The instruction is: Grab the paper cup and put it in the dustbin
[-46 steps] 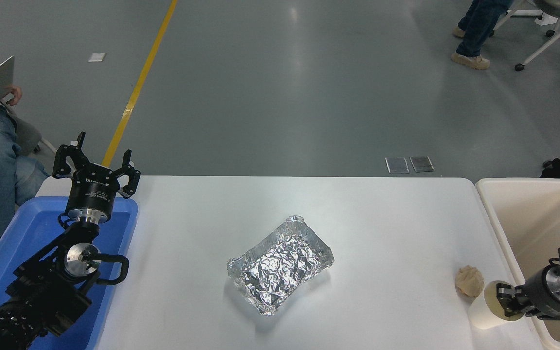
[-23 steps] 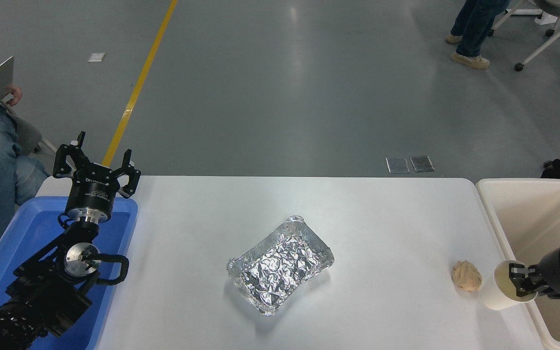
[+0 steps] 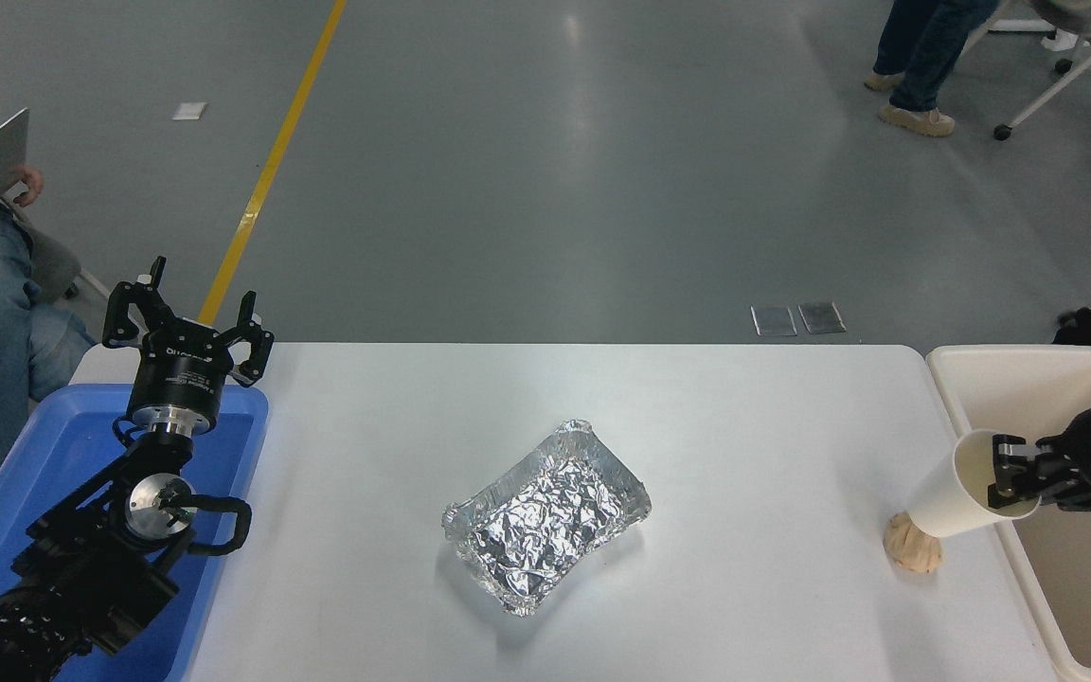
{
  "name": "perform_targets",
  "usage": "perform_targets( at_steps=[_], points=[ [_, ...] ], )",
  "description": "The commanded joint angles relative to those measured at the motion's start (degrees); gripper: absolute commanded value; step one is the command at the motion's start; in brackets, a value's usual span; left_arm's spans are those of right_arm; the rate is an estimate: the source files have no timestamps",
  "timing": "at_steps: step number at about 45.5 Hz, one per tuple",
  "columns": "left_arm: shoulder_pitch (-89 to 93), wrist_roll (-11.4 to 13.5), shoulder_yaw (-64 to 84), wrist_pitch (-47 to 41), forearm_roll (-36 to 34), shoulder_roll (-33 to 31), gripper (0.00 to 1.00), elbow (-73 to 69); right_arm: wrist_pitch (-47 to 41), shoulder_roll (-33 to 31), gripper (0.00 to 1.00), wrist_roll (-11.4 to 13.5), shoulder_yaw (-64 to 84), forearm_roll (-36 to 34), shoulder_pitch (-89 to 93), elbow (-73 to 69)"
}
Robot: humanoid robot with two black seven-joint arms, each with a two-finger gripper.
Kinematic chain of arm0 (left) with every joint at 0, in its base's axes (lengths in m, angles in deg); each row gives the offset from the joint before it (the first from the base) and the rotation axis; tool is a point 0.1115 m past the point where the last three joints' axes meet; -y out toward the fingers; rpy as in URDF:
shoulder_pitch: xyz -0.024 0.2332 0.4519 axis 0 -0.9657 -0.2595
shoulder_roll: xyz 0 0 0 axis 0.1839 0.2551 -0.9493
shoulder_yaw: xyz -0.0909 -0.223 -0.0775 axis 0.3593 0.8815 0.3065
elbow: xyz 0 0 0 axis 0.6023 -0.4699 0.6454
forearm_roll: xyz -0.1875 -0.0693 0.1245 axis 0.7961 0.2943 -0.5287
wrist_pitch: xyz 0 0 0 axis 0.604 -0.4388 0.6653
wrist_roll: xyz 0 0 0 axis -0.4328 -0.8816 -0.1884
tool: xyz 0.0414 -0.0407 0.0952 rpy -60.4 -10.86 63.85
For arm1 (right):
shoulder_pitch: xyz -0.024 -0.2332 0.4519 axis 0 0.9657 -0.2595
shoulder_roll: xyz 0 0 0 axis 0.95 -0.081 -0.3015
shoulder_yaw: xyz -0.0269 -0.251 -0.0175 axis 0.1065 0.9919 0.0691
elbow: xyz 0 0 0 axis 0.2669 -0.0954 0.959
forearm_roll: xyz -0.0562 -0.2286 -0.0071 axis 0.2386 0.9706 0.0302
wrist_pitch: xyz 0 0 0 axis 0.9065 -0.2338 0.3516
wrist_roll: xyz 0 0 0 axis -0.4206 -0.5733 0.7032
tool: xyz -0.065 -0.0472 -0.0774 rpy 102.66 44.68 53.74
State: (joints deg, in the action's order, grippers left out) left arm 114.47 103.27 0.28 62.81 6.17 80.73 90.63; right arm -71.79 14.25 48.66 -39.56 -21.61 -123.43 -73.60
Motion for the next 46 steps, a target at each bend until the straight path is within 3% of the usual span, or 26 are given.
perform_targets(
  at_steps=[1, 21, 34, 46],
  points=[
    [0.0, 0.0, 0.0, -0.1, 0.0, 0.0, 0.99, 0.0, -2.5, 1.2, 0.00, 0.0, -2.1, -4.5, -10.2, -0.6],
    [0.0, 0.0, 0.0, -0.1, 0.0, 0.0, 0.99, 0.0, -1.4, 4.7, 0.00, 0.2, -4.4, -7.1, -13.2, 4.9],
    [0.0, 0.0, 0.0, -0.1, 0.0, 0.0, 0.99, 0.0, 6.3, 6.4, 0.00, 0.2, -11.8, -8.2, 7.2, 29.4],
    [0.0, 0.0, 0.0, -0.1, 0.0, 0.0, 0.99, -0.1, 16.1, 14.9, 0.00, 0.4, -17.3, -20.9, 27.4, 56.8]
  ],
)
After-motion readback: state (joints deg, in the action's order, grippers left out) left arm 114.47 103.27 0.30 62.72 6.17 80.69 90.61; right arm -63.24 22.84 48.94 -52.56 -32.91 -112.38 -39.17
